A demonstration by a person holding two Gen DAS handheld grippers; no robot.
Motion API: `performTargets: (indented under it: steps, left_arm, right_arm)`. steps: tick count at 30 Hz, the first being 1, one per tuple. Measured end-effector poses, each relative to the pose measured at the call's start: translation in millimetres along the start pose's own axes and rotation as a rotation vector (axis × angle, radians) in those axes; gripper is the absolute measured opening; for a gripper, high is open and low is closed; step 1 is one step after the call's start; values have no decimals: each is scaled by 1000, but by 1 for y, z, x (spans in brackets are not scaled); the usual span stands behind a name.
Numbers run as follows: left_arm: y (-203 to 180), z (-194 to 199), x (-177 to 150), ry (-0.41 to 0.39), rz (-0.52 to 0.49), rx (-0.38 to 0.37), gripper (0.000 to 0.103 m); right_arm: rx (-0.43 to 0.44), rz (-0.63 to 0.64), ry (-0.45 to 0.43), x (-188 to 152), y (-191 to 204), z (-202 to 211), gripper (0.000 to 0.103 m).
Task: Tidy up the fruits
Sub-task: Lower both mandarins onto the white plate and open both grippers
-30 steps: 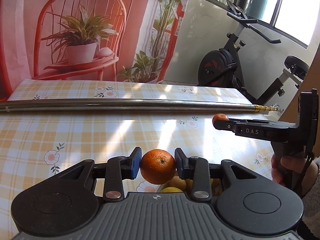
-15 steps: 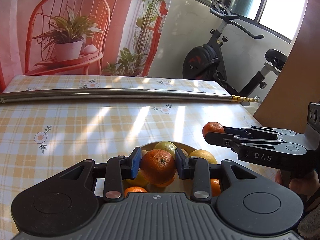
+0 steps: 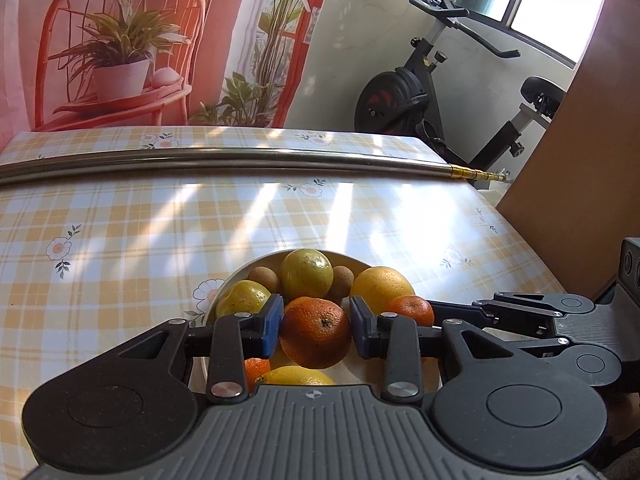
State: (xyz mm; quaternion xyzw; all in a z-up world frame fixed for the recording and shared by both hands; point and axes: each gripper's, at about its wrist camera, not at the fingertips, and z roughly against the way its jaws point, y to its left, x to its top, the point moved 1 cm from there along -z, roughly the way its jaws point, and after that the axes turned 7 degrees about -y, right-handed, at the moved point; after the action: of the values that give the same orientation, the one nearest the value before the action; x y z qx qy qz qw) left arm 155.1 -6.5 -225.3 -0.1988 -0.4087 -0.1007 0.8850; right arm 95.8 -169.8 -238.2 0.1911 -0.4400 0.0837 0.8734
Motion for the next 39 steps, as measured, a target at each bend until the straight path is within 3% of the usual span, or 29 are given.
performTargets:
  steps: [15, 39]
  left_arm:
    - [-3, -25, -6, 82, -53, -9, 38]
    - [-6, -35, -3, 108, -45, -65, 38]
  right_arm:
    - [24, -4, 63, -16, 7, -19, 30]
    - [43, 6, 106, -24, 13, -33, 30]
